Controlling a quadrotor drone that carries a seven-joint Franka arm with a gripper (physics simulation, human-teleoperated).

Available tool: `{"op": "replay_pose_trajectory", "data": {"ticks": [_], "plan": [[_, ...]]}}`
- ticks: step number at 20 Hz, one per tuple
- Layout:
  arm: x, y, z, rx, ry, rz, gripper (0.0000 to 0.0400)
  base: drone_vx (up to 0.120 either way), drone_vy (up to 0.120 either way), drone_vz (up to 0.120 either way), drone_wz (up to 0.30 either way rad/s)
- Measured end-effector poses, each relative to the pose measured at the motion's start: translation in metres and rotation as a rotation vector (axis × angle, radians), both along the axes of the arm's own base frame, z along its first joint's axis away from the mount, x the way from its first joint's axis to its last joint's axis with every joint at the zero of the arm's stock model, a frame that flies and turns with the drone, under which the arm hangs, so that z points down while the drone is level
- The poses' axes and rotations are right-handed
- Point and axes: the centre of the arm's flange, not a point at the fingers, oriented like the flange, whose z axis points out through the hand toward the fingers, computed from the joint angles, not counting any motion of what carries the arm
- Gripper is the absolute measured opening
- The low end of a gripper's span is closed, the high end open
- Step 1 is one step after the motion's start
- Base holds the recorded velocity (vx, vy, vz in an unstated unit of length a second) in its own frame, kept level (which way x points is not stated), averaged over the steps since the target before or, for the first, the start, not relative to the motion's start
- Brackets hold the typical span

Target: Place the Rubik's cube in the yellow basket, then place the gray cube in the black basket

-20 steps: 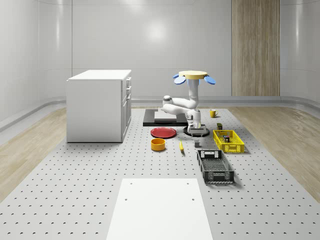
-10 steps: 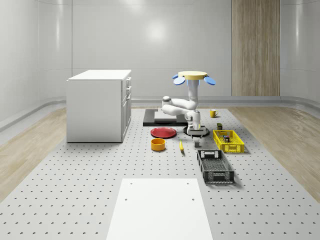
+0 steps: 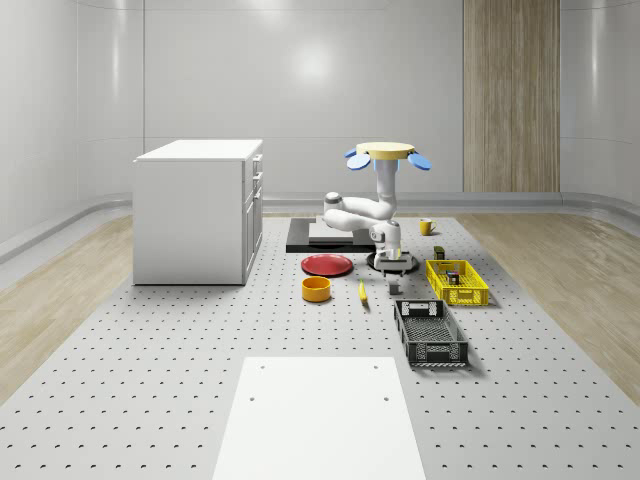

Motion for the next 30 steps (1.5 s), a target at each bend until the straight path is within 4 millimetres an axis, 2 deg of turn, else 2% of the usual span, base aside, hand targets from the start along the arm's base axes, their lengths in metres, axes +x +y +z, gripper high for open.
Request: {"op": "replay_pose_trajectory", "data": {"ticks": [16,27,28,30], "plan": [[0.0,0.0,0.046,0.0,0.0,0.0,0.04,0.0,0.0,0.0,0.0],[0.01,0.0,0.054,0.0,0.0,0.0,0.04,0.0,0.0,0.0,0.0],[0.011,0.0,0.054,0.0,0.0,0.0,0.0388,0.0,0.0,0.0,0.0],[0.011,0.0,0.054,0.0,0.0,0.0,0.0334,0.0,0.0,0.0,0.0]]}}
